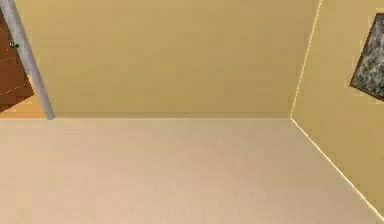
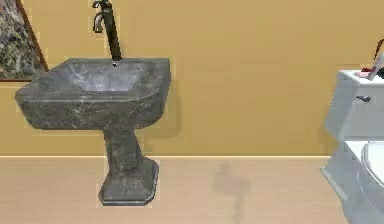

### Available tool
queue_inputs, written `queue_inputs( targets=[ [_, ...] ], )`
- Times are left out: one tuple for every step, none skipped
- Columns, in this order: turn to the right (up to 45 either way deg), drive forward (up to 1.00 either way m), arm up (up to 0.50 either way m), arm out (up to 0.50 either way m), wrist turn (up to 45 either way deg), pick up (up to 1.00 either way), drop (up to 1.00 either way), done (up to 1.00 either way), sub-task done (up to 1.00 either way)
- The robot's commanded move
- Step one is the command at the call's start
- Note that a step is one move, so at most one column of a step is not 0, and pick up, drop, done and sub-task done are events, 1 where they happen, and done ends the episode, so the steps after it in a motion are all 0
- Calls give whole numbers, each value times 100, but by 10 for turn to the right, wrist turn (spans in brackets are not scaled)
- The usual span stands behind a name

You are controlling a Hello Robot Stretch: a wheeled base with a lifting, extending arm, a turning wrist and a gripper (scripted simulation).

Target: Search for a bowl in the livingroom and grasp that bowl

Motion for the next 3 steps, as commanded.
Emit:
queue_inputs(
  targets=[
    [-450, 0, 0, 0, 0, 0, 0, 0, 0],
    [-30, 0, 0, 0, 0, 0, 0, 0, 0],
    [0, 100, 0, 0, 0, 0, 0, 0, 0]
  ],
)
